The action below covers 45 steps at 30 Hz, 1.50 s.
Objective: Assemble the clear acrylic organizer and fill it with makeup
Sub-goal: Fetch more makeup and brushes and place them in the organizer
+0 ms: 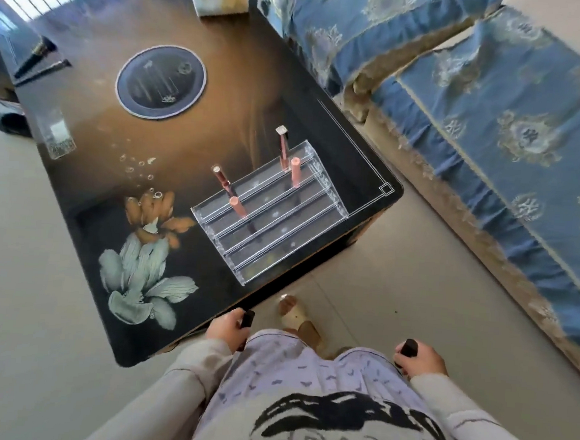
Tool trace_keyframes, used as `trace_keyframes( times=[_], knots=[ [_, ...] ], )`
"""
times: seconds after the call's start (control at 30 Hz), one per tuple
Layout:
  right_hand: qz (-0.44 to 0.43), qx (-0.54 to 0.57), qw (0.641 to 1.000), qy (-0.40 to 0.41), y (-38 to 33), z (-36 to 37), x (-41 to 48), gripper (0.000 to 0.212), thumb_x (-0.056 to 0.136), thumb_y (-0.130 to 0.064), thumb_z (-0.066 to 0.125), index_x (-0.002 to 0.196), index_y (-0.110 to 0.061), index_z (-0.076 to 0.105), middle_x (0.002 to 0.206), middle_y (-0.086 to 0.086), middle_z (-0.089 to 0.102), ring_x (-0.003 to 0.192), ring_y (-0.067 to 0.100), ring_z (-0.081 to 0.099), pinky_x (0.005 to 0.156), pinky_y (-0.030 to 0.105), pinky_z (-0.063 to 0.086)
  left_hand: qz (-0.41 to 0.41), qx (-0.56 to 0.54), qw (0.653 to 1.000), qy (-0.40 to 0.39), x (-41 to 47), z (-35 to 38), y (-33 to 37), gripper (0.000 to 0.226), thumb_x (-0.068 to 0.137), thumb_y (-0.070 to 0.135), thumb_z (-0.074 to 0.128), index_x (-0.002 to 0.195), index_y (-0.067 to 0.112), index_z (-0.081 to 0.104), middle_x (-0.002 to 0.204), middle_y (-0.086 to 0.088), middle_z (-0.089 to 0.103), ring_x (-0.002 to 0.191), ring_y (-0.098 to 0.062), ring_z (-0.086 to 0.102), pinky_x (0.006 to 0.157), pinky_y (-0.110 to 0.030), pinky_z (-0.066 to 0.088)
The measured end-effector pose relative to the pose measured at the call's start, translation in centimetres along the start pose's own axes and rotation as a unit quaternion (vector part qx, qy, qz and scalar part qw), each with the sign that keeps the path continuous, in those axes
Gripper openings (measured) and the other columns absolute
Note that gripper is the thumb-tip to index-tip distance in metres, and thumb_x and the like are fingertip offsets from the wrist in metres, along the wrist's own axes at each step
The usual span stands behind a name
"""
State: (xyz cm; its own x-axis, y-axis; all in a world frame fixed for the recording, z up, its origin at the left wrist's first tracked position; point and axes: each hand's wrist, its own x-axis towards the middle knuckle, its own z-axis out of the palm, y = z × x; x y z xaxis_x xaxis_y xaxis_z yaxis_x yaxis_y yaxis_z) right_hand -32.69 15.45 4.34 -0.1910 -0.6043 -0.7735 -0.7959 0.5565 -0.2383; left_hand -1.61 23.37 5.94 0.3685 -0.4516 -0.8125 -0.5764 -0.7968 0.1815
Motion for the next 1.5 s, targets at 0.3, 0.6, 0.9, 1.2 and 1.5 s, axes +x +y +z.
trace_keyframes(
  times=[0.3, 0.6, 0.9, 1.2, 1.5],
  knots=[
    [-0.047, -0.032, 0.998, -0.023, -7.5, -2.6, 3.6, 0.008, 0.08, 0.001, 0.061, 0.086, 0.0, 0.067, 0.082, 0.015, 0.065, 0.077, 0.024, 0.057, 0.073, 0.026, 0.038, 0.008, -0.129, 0.991, 0.04, 2.2, -4.3, 3.5, 0.033, 0.089, 0.019, 0.059, 0.12, 0.009, 0.055, 0.115, -0.013, 0.064, 0.102, -0.027, 0.059, 0.079, -0.022, 0.038],
    [-0.137, -0.074, 0.984, -0.088, -17.1, -3.6, 5.6, 0.009, 0.082, -0.004, 0.058, 0.081, -0.012, 0.054, 0.071, 0.013, 0.059, 0.062, 0.026, 0.053, 0.059, 0.027, 0.042, -0.047, -0.292, 0.948, 0.115, 2.2, -4.5, 4.8, 0.026, 0.085, 0.017, 0.063, 0.11, 0.008, 0.061, 0.107, -0.014, 0.067, 0.095, -0.026, 0.062, 0.079, -0.025, 0.042],
    [-0.295, -0.126, 0.945, -0.061, -27.1, -3.5, 6.2, 0.013, 0.085, -0.017, 0.061, 0.094, -0.007, 0.061, 0.091, 0.013, 0.065, 0.085, 0.027, 0.06, 0.077, 0.03, 0.047, -0.072, -0.385, 0.876, 0.283, 3.5, -7.0, 7.9, 0.011, 0.085, 0.01, 0.063, 0.096, 0.006, 0.061, 0.094, -0.015, 0.07, 0.083, -0.024, 0.063, 0.069, -0.019, 0.045],
    [-0.347, -0.078, 0.934, -0.03, -30.4, -2.1, 6.8, 0.023, 0.086, -0.012, 0.063, 0.106, -0.002, 0.066, 0.105, 0.017, 0.07, 0.086, 0.017, 0.056, 0.074, 0.009, 0.034, -0.046, -0.36, 0.867, 0.342, 4.7, -7.1, 10.0, 0.022, 0.086, 0.005, 0.062, 0.107, 0.0, 0.065, 0.1, -0.018, 0.071, 0.094, -0.03, 0.066, 0.085, -0.024, 0.046],
    [-0.362, -0.141, 0.919, -0.07, -31.0, -1.5, 8.0, 0.022, 0.087, -0.01, 0.061, 0.108, -0.003, 0.063, 0.109, 0.015, 0.067, 0.094, 0.023, 0.061, 0.088, 0.022, 0.043, -0.045, -0.338, 0.875, 0.343, 5.9, -7.2, 10.6, 0.029, 0.086, 0.007, 0.062, 0.114, 0.001, 0.063, 0.11, -0.018, 0.069, 0.104, -0.03, 0.065, 0.096, -0.032, 0.048]
  ],
)
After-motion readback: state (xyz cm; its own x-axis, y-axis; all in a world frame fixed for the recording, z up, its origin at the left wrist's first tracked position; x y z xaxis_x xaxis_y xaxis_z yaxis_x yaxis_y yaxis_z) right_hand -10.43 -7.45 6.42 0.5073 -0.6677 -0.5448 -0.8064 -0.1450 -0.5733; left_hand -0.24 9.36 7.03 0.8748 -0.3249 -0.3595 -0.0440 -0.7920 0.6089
